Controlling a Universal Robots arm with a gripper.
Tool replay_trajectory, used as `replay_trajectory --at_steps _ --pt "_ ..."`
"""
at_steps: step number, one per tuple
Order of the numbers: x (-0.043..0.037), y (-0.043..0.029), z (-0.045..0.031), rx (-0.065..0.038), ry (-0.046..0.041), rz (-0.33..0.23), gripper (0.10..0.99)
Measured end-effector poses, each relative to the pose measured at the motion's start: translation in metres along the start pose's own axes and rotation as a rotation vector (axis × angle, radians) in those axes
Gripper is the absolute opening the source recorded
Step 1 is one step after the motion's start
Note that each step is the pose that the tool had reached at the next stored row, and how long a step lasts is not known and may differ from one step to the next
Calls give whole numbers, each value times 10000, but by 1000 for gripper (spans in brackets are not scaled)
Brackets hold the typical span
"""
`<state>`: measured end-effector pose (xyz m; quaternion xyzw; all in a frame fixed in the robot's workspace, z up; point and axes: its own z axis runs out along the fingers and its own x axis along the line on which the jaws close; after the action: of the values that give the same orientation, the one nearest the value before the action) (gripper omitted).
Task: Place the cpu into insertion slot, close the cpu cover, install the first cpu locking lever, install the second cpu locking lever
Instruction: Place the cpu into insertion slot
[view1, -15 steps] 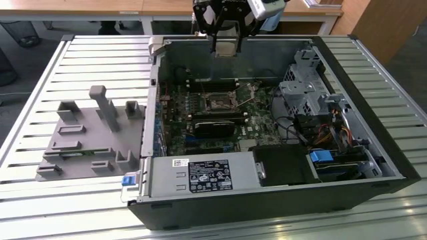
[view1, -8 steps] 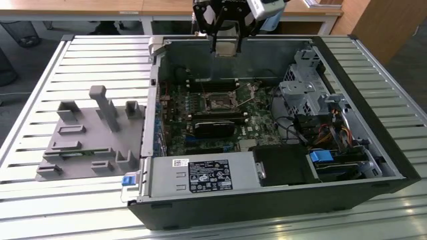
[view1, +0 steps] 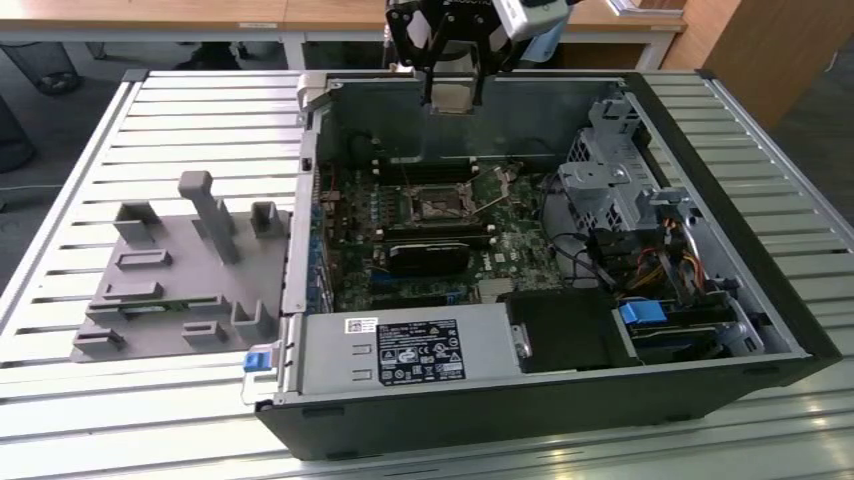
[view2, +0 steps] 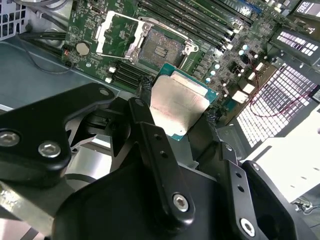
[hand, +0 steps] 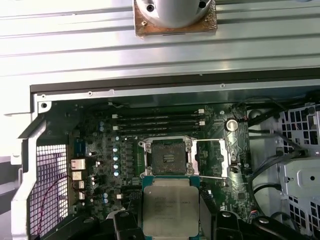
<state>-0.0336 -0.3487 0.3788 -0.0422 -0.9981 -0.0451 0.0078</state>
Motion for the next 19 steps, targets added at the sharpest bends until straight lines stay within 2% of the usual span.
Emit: replay_trajectory --at_steps 19 --pt "0 0 0 -6 -30 337 541"
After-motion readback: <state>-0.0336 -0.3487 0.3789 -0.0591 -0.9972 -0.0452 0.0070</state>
